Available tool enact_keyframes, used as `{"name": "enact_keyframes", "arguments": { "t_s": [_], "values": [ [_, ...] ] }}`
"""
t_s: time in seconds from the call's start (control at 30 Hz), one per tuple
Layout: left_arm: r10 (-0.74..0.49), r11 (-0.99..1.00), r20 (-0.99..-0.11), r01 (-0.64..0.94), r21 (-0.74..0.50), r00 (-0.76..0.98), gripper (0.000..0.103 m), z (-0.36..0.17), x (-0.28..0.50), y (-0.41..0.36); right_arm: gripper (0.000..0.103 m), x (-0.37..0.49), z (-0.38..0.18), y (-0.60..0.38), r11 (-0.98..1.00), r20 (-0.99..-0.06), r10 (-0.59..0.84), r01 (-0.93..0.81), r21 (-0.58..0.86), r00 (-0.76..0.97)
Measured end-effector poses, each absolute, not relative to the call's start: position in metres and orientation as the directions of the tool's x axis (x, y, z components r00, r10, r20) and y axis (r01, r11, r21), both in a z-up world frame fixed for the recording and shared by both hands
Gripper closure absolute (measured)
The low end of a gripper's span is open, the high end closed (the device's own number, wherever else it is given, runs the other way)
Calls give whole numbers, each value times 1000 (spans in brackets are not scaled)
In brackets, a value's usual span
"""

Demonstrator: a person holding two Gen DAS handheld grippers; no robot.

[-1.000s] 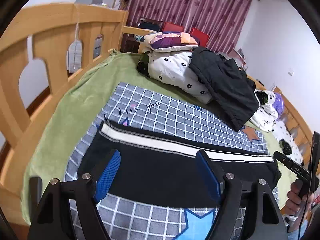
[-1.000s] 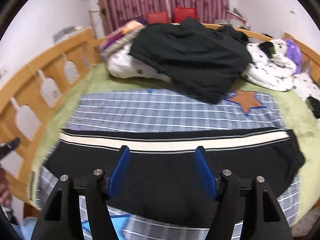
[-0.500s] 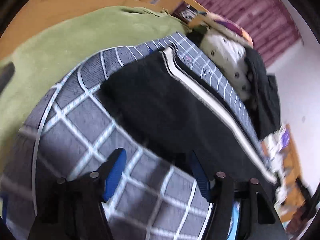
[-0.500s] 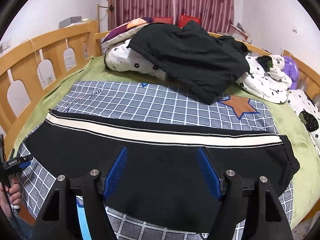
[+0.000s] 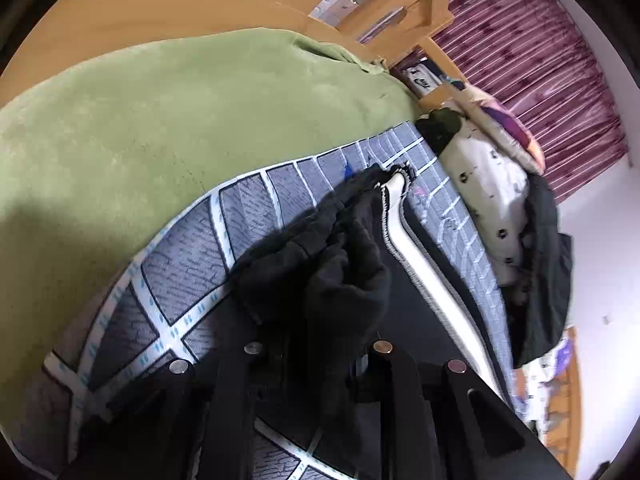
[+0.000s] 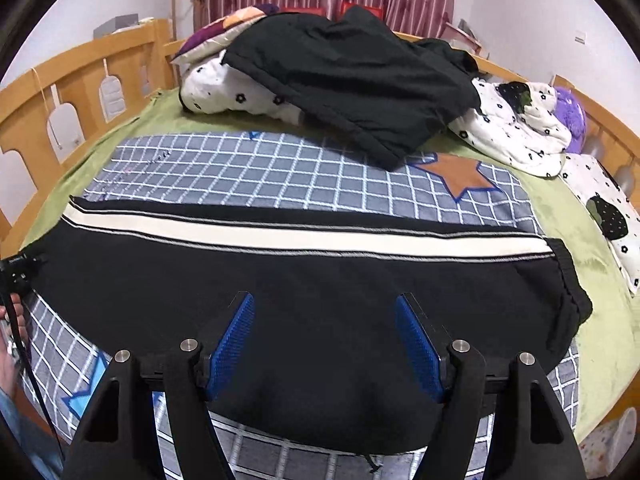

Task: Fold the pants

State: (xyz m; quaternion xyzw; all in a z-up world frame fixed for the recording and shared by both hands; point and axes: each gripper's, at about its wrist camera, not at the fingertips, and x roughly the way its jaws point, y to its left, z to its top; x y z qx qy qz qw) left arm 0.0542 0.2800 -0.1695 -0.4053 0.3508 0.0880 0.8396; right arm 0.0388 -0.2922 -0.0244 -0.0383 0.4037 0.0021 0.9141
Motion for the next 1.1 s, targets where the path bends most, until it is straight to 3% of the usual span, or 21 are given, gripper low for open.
{"name": "enact_keyframes", "arguments": {
  "t_s": [0.17, 0.27, 0.47, 0.57, 0.63, 0.77, 0.87, 0.97, 1.1],
  "values": [
    [-7, 734, -737, -498, -463, 676, 83, -148, 63, 260, 31, 26, -28, -309, 996, -734, -29, -44, -79, 679],
    [114, 819, -716, -473, -325, 689, 87, -113, 64, 232, 31, 19, -29, -321, 997, -732, -22, -41, -68, 681],
    [249, 957, -554, -290, 15, 794, 88, -19, 66, 101, 31, 1, -26, -351, 997, -696, -48, -7, -77, 716],
    [227, 963, -453, -127, 240, 862, 88, 5, 64, -7, 31, -9, -25, -370, 995, -661, -87, 27, -101, 745],
    [152, 950, -423, -14, 312, 893, 88, 5, 58, -70, 31, -14, -24, -384, 992, -643, -121, 61, -114, 756],
    [-37, 915, -479, 223, 336, 877, 88, -17, 42, -171, 31, -25, -23, -425, 981, -618, -191, 168, -96, 763],
    [-139, 884, -607, 374, 280, 783, 88, -64, 31, -243, 31, -37, -20, -460, 967, -613, -209, 255, -13, 762],
    [-118, 884, -696, 393, 251, 708, 88, -109, 27, -283, 31, -50, -18, -487, 946, -605, -213, 317, 69, 767],
    [-76, 879, -665, 364, 307, 743, 86, -127, 10, -287, 31, -58, -19, -502, 930, -601, -217, 350, 112, 769]
  ]
}}
